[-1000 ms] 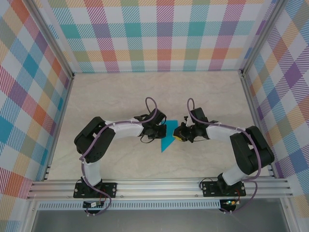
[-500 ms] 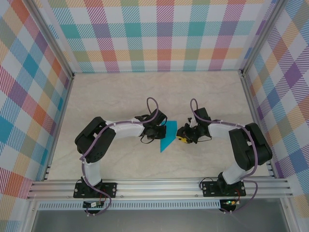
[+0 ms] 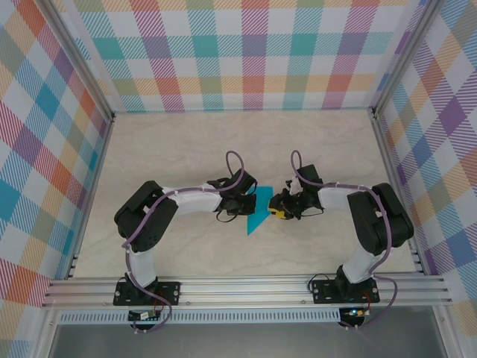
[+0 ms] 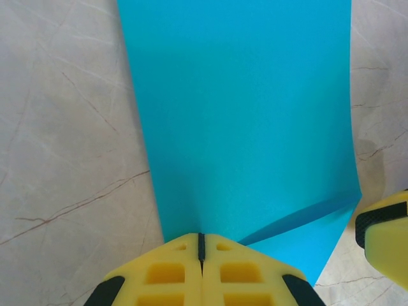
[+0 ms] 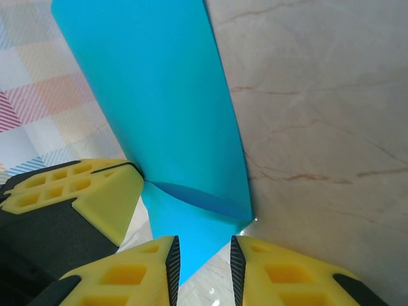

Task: Fold a paper plane with a square sheet of paper (pick it up from the middle)
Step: Third fold the triangle at the center of the table.

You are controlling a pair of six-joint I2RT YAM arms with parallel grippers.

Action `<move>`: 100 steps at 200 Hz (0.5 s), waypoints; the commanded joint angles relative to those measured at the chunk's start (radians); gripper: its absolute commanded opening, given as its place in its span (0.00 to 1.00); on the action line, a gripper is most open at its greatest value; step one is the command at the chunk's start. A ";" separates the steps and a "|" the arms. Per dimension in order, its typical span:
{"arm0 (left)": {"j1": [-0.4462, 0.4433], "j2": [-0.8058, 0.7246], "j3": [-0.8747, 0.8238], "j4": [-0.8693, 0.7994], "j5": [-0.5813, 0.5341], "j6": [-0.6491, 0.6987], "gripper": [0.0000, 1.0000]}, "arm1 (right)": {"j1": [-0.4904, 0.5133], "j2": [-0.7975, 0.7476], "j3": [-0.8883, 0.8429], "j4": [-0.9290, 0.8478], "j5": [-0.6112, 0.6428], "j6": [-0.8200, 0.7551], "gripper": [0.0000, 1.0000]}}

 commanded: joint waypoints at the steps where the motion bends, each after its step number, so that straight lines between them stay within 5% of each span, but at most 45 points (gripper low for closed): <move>1: 0.006 -0.028 -0.025 -0.006 0.014 -0.005 0.03 | 0.001 0.019 0.030 0.023 -0.033 -0.014 0.29; 62: 0.008 -0.086 -0.040 0.008 -0.020 0.006 0.06 | -0.002 -0.043 0.015 -0.055 0.101 -0.004 0.30; 100: 0.007 -0.089 -0.063 0.045 -0.029 0.011 0.06 | -0.003 -0.028 0.003 -0.011 0.068 0.021 0.30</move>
